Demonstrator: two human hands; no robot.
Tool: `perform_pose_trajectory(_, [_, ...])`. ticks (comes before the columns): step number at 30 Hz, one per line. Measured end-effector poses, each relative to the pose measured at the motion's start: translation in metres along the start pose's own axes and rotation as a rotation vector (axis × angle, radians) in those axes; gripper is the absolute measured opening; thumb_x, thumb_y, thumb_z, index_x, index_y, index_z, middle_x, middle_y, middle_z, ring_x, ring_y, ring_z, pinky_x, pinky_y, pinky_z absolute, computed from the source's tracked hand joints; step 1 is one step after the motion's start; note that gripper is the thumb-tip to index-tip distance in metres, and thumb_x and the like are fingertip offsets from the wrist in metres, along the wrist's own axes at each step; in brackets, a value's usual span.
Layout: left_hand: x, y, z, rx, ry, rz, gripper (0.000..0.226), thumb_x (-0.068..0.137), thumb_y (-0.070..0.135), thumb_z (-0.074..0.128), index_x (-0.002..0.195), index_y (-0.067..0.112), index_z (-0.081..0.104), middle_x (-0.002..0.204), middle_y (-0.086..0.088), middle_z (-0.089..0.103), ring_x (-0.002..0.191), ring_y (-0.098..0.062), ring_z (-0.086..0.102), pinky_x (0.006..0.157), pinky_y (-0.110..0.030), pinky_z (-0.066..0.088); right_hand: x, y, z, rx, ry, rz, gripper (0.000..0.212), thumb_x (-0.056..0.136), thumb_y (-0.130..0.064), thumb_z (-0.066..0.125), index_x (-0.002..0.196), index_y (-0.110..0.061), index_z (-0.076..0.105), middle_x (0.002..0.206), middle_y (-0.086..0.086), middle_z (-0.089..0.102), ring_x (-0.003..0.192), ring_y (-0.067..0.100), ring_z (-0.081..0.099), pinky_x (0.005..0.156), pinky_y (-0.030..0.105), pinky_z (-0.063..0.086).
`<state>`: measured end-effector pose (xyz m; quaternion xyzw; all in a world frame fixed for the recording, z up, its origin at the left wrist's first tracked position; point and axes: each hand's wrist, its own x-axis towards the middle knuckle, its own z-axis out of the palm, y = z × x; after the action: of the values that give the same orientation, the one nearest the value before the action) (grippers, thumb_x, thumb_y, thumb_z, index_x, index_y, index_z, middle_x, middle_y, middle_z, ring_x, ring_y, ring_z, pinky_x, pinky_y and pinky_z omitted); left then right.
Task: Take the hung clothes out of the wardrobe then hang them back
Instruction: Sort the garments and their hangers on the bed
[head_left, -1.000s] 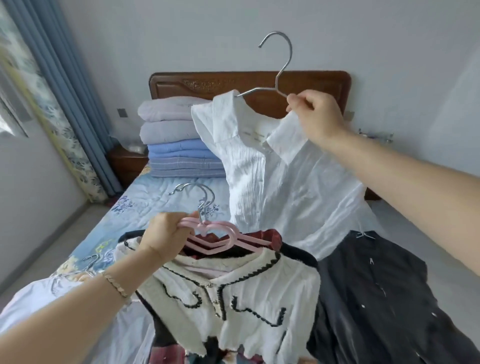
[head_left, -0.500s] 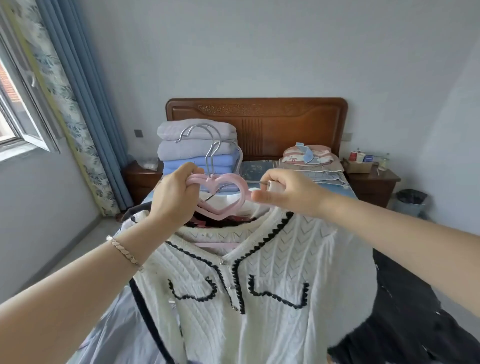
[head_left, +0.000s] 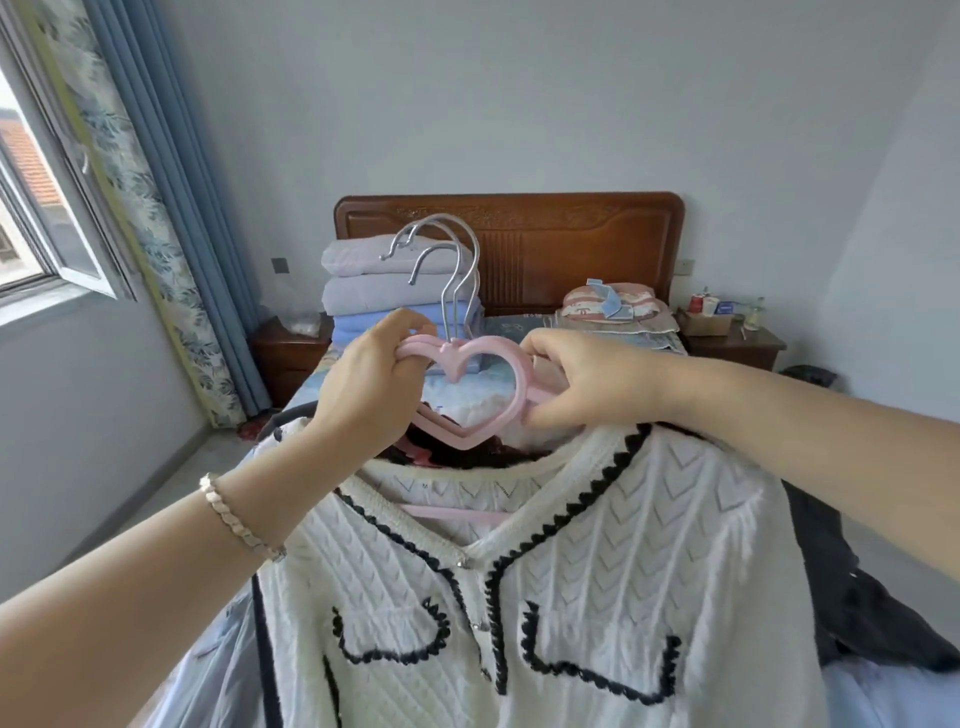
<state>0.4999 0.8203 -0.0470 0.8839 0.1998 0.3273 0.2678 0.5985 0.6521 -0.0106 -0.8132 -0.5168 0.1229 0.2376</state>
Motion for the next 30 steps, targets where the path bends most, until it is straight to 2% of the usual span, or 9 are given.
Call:
perform_pose_trajectory(4, [-0.005, 0.0, -0.003, -0.098, -0.14, -0.034, 0.039, 0.088, 0.007, 0.042, 0.058, 0.026, 0.058, 0.042, 0.01, 0.049, 0.035, -0.006, 0.033, 0.047, -0.025, 0.022, -0.008, -0.003, 0.008, -0.046, 0.004, 0.07, 0.016, 0.086, -0.024, 0.058, 0.099, -0.019, 0.05, 0.087, -0.009, 0.054, 0.082, 0.009, 0.052, 0.073, 0.023, 0.04])
perform_pose_trajectory(8, [-0.015, 0.005, -0.012, -0.28, -0.399, 0.021, 0.042, 0.094, 0.004, 0.044, 0.055, 0.015, 0.054, 0.059, -0.001, 0.052, 0.044, -0.001, 0.04, 0.054, -0.016, 0.033, -0.023, 0.001, 0.016, 0.076, -0.028, 0.084, 0.026, 0.086, -0.028, 0.061, 0.11, -0.017, 0.059, 0.114, -0.004, 0.064, 0.109, 0.011, 0.059, 0.1, 0.029, 0.044])
perform_pose_trajectory(10, [-0.018, 0.006, -0.015, -0.338, -0.553, 0.019, 0.035, 0.094, 0.014, 0.047, 0.061, 0.007, 0.054, 0.055, 0.006, 0.054, 0.047, 0.0, 0.045, 0.056, -0.011, 0.036, -0.032, 0.002, 0.019, 0.141, -0.056, 0.088, 0.026, 0.087, -0.023, 0.062, 0.112, -0.017, 0.062, 0.114, -0.005, 0.066, 0.102, 0.004, 0.06, 0.094, 0.02, 0.043])
perform_pose_trajectory(12, [-0.018, 0.004, -0.011, -0.277, -0.647, 0.018, 0.032, 0.086, 0.031, 0.049, 0.068, 0.005, 0.057, 0.062, 0.003, 0.055, 0.058, -0.007, 0.047, 0.062, -0.016, 0.035, -0.036, 0.007, 0.019, 0.157, -0.036, 0.116, 0.025, 0.085, -0.02, 0.064, 0.11, -0.014, 0.062, 0.11, 0.004, 0.068, 0.098, 0.013, 0.063, 0.091, 0.026, 0.046])
perform_pose_trajectory(14, [-0.02, 0.001, 0.0, -0.192, -0.664, 0.026, 0.028, 0.088, 0.025, 0.06, 0.074, 0.001, 0.058, 0.067, -0.004, 0.05, 0.06, -0.01, 0.042, 0.058, -0.013, 0.032, -0.04, 0.013, 0.021, 0.167, -0.041, 0.153, 0.027, 0.084, -0.017, 0.065, 0.109, -0.01, 0.061, 0.094, 0.008, 0.069, 0.084, 0.024, 0.063, 0.079, 0.032, 0.049])
perform_pose_trajectory(18, [-0.031, 0.001, 0.031, -0.084, -0.811, 0.032, 0.031, 0.083, 0.023, 0.069, 0.068, 0.004, 0.05, 0.065, -0.008, 0.037, 0.057, -0.013, 0.033, 0.055, -0.016, 0.026, -0.055, 0.034, 0.032, 0.318, -0.17, 0.285, 0.026, 0.085, -0.01, 0.064, 0.11, -0.008, 0.058, 0.073, -0.007, 0.055, 0.052, -0.003, 0.05, 0.052, 0.007, 0.039])
perform_pose_trajectory(23, [-0.025, 0.012, 0.064, -0.106, -1.051, -0.052, 0.033, 0.065, 0.046, 0.067, 0.044, 0.022, 0.058, 0.051, 0.004, 0.048, 0.055, -0.011, 0.042, 0.065, -0.027, 0.029, -0.073, 0.064, 0.036, 0.455, -0.22, 0.359, 0.024, 0.085, -0.002, 0.061, 0.109, -0.008, 0.059, 0.103, 0.004, 0.066, 0.093, 0.015, 0.064, 0.088, 0.025, 0.05])
perform_pose_trajectory(26, [-0.014, 0.031, 0.088, -0.095, -0.982, -0.042, 0.035, 0.076, 0.04, 0.073, 0.05, 0.019, 0.064, 0.056, -0.006, 0.051, 0.055, -0.015, 0.043, 0.065, -0.028, 0.031, -0.078, 0.091, 0.026, 0.487, -0.164, 0.355, 0.023, 0.084, 0.0, 0.06, 0.097, -0.018, 0.061, 0.094, -0.005, 0.065, 0.085, 0.008, 0.062, 0.08, 0.017, 0.05])
perform_pose_trajectory(30, [-0.023, 0.044, 0.152, 0.066, -0.71, -0.014, 0.036, 0.089, 0.032, 0.06, 0.061, 0.011, 0.067, 0.048, -0.003, 0.051, 0.038, -0.011, 0.039, 0.041, -0.022, 0.028, -0.082, 0.153, 0.038, 0.366, -0.065, 0.4, 0.027, 0.08, -0.001, 0.063, 0.105, -0.013, 0.061, 0.072, -0.01, 0.054, 0.057, -0.005, 0.05, 0.056, 0.01, 0.039])
